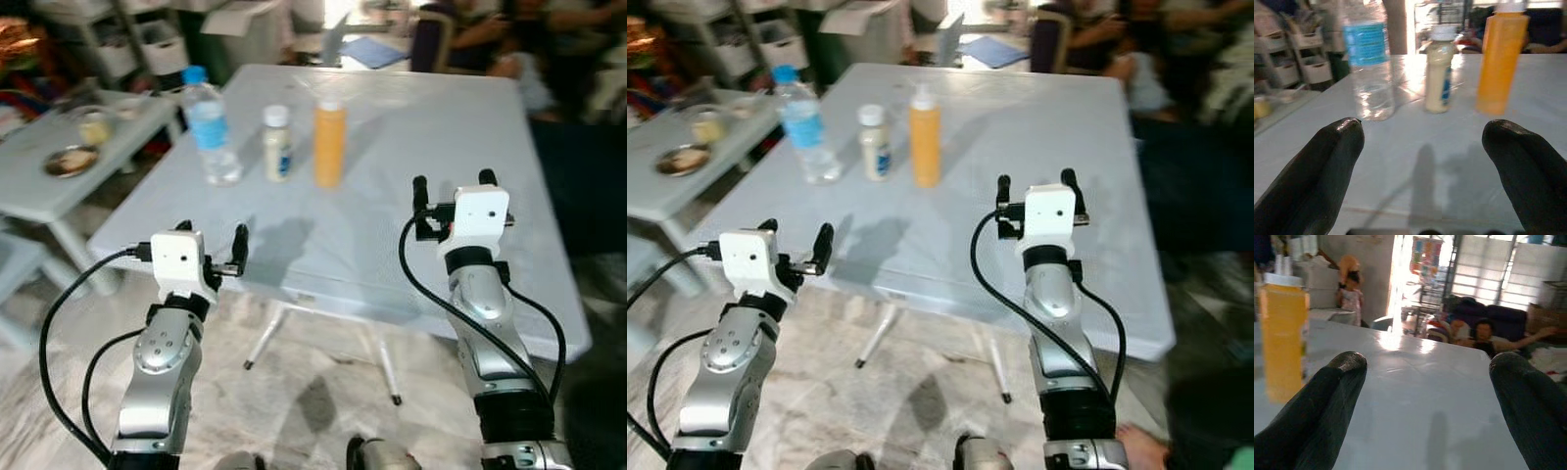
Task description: Restocking fridge
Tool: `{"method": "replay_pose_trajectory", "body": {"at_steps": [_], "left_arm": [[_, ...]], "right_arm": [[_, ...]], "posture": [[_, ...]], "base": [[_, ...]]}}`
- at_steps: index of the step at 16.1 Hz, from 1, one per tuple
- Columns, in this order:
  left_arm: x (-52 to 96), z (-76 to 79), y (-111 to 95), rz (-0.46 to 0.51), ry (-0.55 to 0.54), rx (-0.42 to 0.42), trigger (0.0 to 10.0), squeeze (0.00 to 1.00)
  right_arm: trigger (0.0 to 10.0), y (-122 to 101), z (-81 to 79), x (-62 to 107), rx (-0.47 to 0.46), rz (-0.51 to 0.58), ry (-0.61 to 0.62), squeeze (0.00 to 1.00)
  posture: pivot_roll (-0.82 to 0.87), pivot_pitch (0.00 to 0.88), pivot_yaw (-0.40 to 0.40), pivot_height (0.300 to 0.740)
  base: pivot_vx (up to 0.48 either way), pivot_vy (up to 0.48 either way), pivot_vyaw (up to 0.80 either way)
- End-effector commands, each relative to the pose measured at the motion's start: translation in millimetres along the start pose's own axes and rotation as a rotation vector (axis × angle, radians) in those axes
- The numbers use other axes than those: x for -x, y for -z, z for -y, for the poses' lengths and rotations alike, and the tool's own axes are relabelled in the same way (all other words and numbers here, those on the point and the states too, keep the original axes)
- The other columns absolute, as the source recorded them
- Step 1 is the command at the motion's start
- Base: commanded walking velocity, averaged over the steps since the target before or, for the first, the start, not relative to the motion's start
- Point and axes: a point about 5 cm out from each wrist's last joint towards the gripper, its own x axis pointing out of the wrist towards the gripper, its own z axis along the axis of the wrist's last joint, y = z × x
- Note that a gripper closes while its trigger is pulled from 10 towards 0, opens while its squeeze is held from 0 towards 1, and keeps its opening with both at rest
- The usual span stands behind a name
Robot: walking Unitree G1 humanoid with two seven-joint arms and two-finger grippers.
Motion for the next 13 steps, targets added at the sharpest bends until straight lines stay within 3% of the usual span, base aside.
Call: {"method": "replay_pose_trajectory", "body": {"at_steps": [1, 5, 6, 8, 13], "left_arm": [[0.5, -3.1, -3.8, 0.011, -0.006, -0.008, 10.0, 0.0], [17.3, -23.3, 3.2, -0.012, -0.086, -0.049, 10.0, 0.0], [28.4, -30.7, 12.1, -0.044, -0.116, -0.068, 10.0, 0.0], [38.4, -31.8, 19.0, -0.072, -0.123, -0.072, 10.0, 0.0], [39.9, -25.1, 19.4, -0.076, -0.118, -0.059, 10.0, 0.0]], "right_arm": [[10.0, -2.2, -0.2, 2.1, -0.007, 0.01, -0.01, 0.0], [10.0, 5.8, 1.6, 23.8, -0.026, -0.018, -0.055, 0.0], [10.0, 14.7, 2.6, 39.5, -0.026, -0.058, -0.071, 0.0], [10.0, 21.7, 3.0, 55.5, -0.019, -0.089, -0.088, 0.0], [10.0, 23.5, -1.3, 62.8, -0.026, -0.103, -0.099, 0.0]], "posture": [[-0.05, 0.056, 0.071, 0.74], [-0.05, 0.055, 0.078, 0.74], [-0.05, 0.056, 0.08, 0.74], [-0.05, 0.057, 0.082, 0.74], [-0.05, 0.055, 0.082, 0.74]], "base": [[0.277, 0.0, 0.0], [0.277, 0.0, 0.0], [0.274, 0.0, 0.0], [0.277, 0.0, 0.0], [0.167, 0.0, 0.0]]}}
